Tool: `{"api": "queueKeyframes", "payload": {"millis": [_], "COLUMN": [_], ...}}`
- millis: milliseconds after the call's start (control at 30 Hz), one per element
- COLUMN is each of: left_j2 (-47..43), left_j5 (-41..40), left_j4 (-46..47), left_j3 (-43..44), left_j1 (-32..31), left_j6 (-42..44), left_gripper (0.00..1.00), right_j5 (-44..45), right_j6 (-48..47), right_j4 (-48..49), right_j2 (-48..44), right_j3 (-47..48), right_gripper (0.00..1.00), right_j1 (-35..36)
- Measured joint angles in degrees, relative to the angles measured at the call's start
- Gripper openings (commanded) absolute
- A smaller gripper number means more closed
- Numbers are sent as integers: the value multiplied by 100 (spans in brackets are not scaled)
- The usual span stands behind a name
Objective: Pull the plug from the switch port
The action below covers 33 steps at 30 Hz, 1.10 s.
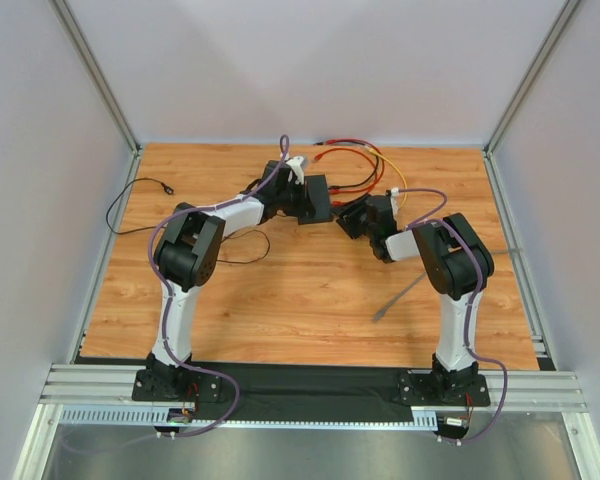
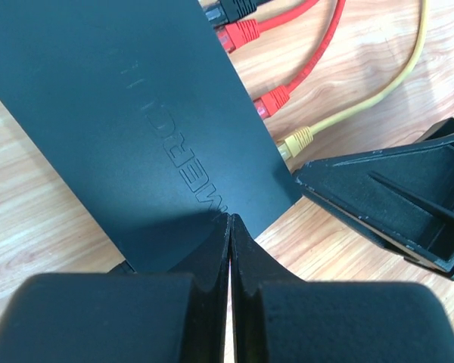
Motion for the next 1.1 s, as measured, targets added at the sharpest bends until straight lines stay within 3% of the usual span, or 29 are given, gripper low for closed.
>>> {"api": "queueKeyframes", "payload": {"millis": [267,333,1100], "left_j2": [0,0,13], "left_j5": [-35,-35,-125], "left_j4": [-63,-92,-212], "left_j3": [26,26,144], "left_j1": [0,0,0], "left_j6": [-2,-4,4], "left_gripper": [0,0,0], "right_j5": [39,81,404], "right_j6": [229,260,621], "right_j4": [55,52,190], "right_j2": [52,52,208], "right_j3": [-11,-33,52], "right_gripper": [42,37,41], "right_j1": [2,15,103]}}
